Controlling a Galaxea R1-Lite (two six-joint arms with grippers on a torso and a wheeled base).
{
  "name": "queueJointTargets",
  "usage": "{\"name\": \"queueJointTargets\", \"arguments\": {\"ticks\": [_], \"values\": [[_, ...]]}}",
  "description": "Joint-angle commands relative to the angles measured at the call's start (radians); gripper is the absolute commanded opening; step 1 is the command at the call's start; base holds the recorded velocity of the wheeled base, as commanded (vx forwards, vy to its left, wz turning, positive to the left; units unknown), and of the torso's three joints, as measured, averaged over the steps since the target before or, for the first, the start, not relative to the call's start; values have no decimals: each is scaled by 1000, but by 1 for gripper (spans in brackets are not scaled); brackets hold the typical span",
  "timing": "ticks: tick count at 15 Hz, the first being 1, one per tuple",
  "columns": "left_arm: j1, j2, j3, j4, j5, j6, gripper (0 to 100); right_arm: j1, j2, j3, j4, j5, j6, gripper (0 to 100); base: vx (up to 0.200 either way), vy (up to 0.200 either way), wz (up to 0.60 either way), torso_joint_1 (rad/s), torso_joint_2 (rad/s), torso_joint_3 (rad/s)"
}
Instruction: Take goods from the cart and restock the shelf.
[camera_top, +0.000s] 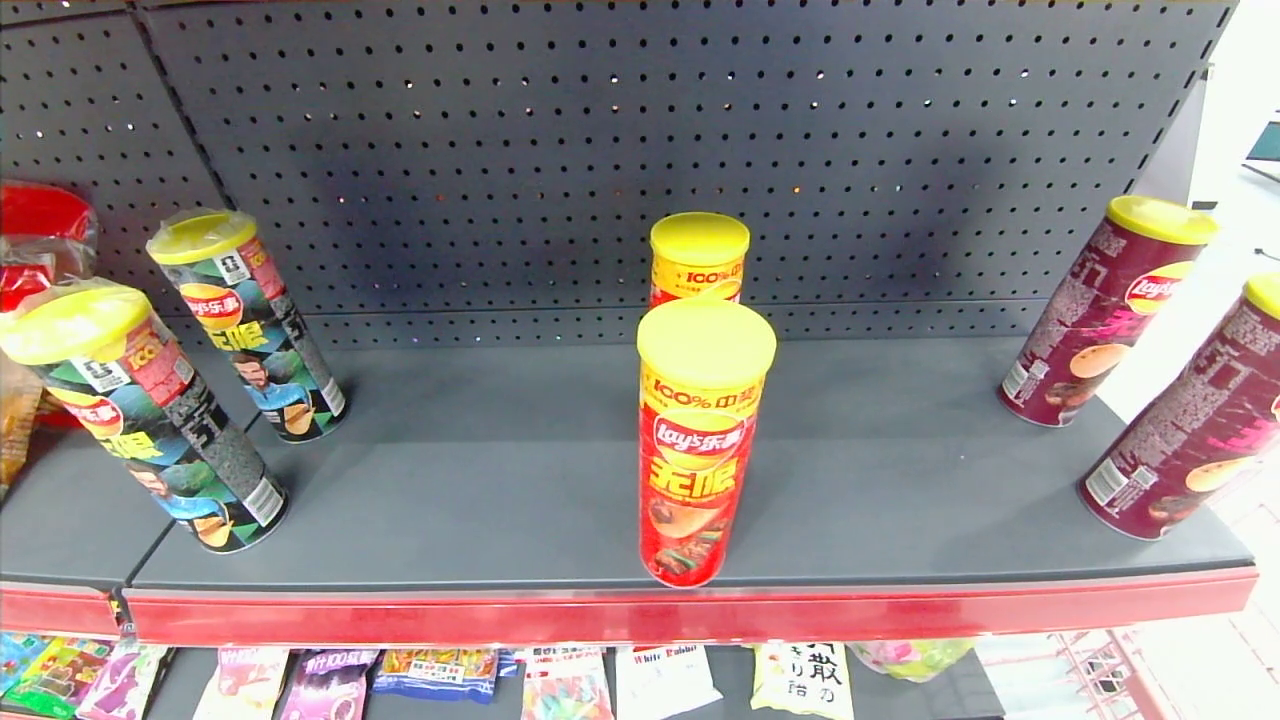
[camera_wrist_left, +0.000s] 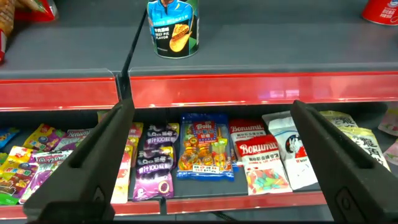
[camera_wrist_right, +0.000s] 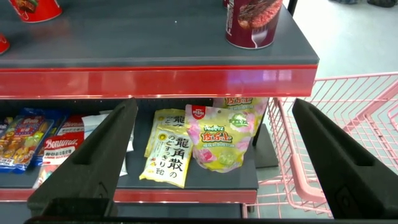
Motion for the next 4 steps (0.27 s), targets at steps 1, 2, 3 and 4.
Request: {"name": "queueJointTargets", "arguments": {"ticks": [1,2,3,4], "values": [[0,0,0,0,0,0,100,1,0,0,0,-1,0,100,0,0,0,0,0,0],[0,0,0,0,0,0,100,1,0,0,0,-1,0,100,0,0,0,0,0,0],[0,0,0,0,0,0,100,1,0,0,0,-1,-3,100,0,0,0,0,0,0],[0,0,0,0,0,0,100,1,0,0,0,-1,-1,100,0,0,0,0,0,0]]}}
